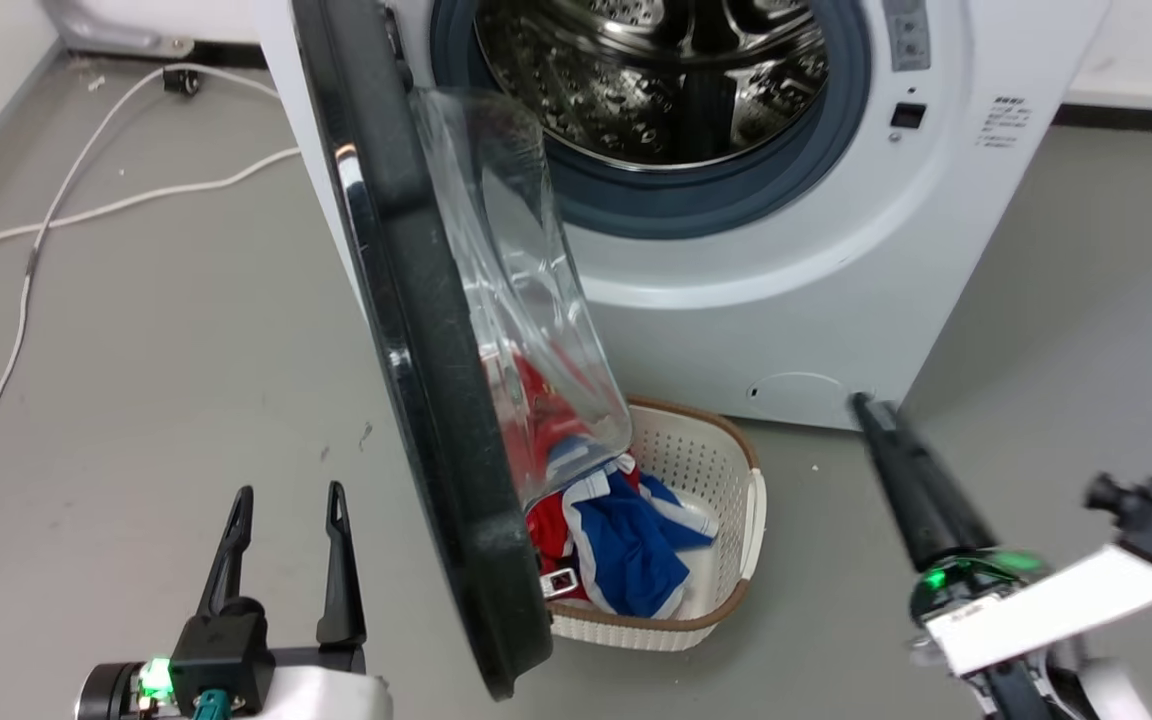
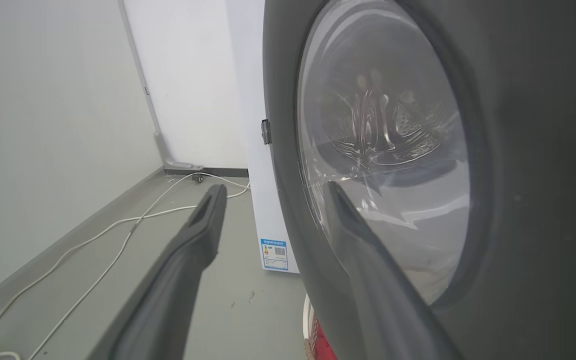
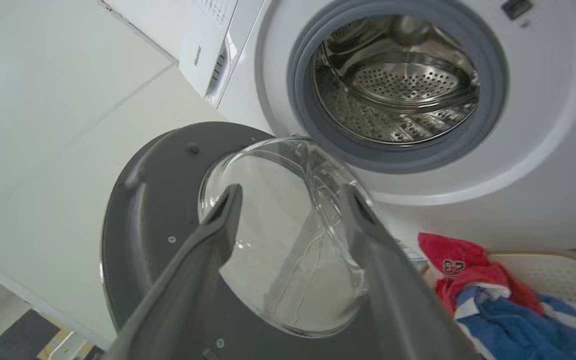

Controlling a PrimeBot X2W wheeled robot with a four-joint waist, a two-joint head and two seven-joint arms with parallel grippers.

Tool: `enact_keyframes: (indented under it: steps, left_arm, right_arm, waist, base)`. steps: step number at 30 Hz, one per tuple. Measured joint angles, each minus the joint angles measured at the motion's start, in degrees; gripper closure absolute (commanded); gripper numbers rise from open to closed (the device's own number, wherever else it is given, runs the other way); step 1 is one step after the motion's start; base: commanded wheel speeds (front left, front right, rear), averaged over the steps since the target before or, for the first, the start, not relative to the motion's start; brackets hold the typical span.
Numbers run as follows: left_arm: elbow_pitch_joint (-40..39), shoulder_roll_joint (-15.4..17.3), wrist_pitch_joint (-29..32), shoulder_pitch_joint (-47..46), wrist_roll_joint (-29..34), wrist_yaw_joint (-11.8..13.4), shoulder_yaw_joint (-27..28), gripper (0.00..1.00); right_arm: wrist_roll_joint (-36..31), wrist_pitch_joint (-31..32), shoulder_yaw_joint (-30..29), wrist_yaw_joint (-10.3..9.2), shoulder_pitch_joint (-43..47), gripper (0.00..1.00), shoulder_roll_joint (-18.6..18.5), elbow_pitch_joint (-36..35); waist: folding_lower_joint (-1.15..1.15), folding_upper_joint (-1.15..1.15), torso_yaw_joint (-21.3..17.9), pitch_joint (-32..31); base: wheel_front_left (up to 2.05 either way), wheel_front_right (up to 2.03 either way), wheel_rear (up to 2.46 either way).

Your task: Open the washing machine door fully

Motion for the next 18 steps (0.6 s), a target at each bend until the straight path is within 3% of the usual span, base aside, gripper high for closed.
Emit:
enact_keyframes:
  steps: [3, 5, 8, 11, 18]
  left_arm:
    - [0.1, 0.1, 0.0, 1.0, 0.1, -0.4, 0.5, 0.0]
    - [0.1, 0.1, 0.0, 1.6, 0.1, -0.4, 0.7, 0.0]
    - [0.1, 0.2, 0.0, 2.5, 0.1, -0.5, 1.1, 0.0]
    - [0.0, 0.2, 0.0, 3.0, 0.1, -0.8, 1.2, 0.0]
    - [-0.2, 0.2, 0.0, 3.8, 0.3, -0.9, 1.4, 0.0]
  right_arm:
    - [-9.3, -9.4, -1.1, 0.0, 0.4, 0.0, -1.9, 2.9]
    - [-16.1, -12.1, -2.5, 0.01, 1.0, 0.0, -1.9, 4.7]
    - [-26.3, -12.9, -8.3, 0.01, 1.6, 0.0, 0.0, 5.3]
    - [-35.3, -13.1, -15.1, 0.01, 2.6, 0.0, 4.4, 1.5]
    - [-52.2, -13.1, -20.9, 0.08, 6.9, 0.0, 7.6, -3.8]
  waist:
    - [0.0, 0.0, -0.6, -1.4]
    - [0.0, 0.0, -1.0, -2.3]
    - [0.0, 0.0, -1.6, -3.3]
    - [-0.01, 0.0, -2.0, -4.1]
    - [0.0, 0.0, -2.8, -4.7]
  base:
    - [0.0, 0.0, 0.0]
    - [0.0, 0.0, 0.0]
    - [0.0, 0.0, 0.0]
    - [0.0, 0.0, 0.0]
    - [0.0, 0.0, 0.0]
